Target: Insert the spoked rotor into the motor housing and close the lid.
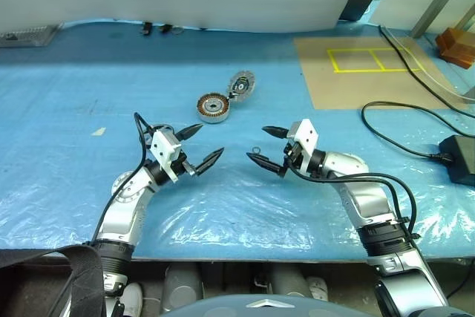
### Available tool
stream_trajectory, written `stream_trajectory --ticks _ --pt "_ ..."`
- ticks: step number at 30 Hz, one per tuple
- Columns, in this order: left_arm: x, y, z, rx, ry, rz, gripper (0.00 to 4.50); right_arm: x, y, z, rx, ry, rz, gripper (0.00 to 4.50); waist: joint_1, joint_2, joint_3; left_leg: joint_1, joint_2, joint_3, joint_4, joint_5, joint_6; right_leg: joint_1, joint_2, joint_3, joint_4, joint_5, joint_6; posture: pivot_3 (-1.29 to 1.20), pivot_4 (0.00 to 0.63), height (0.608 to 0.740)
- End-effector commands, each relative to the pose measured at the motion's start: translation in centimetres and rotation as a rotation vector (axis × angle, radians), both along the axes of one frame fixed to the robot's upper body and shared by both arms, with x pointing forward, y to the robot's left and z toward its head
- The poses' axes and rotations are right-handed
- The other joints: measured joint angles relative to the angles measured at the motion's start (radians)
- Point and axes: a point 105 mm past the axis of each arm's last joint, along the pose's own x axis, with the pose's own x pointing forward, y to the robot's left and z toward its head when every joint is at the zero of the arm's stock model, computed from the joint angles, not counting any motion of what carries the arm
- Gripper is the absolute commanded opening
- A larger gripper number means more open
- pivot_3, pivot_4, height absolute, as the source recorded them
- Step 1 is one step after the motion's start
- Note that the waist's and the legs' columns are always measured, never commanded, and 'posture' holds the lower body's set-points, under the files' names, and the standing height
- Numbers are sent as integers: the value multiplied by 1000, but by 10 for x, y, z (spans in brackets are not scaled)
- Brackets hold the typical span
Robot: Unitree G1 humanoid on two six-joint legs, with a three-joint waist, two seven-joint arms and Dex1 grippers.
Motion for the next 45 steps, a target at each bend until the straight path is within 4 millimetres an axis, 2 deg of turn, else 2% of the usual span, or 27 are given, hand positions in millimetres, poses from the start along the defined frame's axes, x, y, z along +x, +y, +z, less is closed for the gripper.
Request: stream_trajectory --ticks 1,5,10,20,25,28,33,37,45 --pt "0 0 9 -1 -41 -5 4484 0 4 14 17 -55 14 4500 0 0 0 0 0 0 0 0 0 0 0 0 0 0 0 0 150 740" --pt "-1 0 8 1 -40 -4 4484 1 5 14 17 -51 16 4500 0 0 0 0 0 0 0 0 0 0 0 0 0 0 0 0 150 740" --pt "-1 4 7 8 -39 9 4484 11 22 13 -6 -34 43 4500 -5 0 0 1 0 0 0 0 0 0 0 0 1 0 0 0 150 740" --pt "-8 21 4 9 -36 117 4484 53 66 17 -81 9 71 4500 -5 1 0 1 1 0 1 1 -2 -1 0 0 1 1 -1 0 150 740" --pt "-19 30 0 -3 -27 183 4484 76 77 16 -159 -33 42 4500 -4 1 0 1 1 0 1 1 -2 -2 0 0 2 1 -2 0 150 740" --pt "-25 34 -3 -9 -20 220 4484 81 87 20 -209 -58 78 4500 -5 1 1 1 1 1 2 1 -1 -2 0 0 2 1 -2 0 150 740" --pt "-33 36 -5 -19 -14 270 4484 101 97 30 -289 -79 18 4500 -6 2 1 1 2 1 4 0 0 -4 0 0 6 0 -3 0 150 740" --pt "-37 38 -7 -23 -9 295 4484 105 108 33 -330 -72 13 4500 -6 3 2 1 2 2 5 -1 0 -5 0 0 9 0 -4 0 150 740" --pt "-41 38 -10 -29 3 313 4484 100 130 27 -449 -81 61 4500 -5 5 3 0 3 2 6 -1 1 -6 0 0 10 -1 -5 0 150 740"
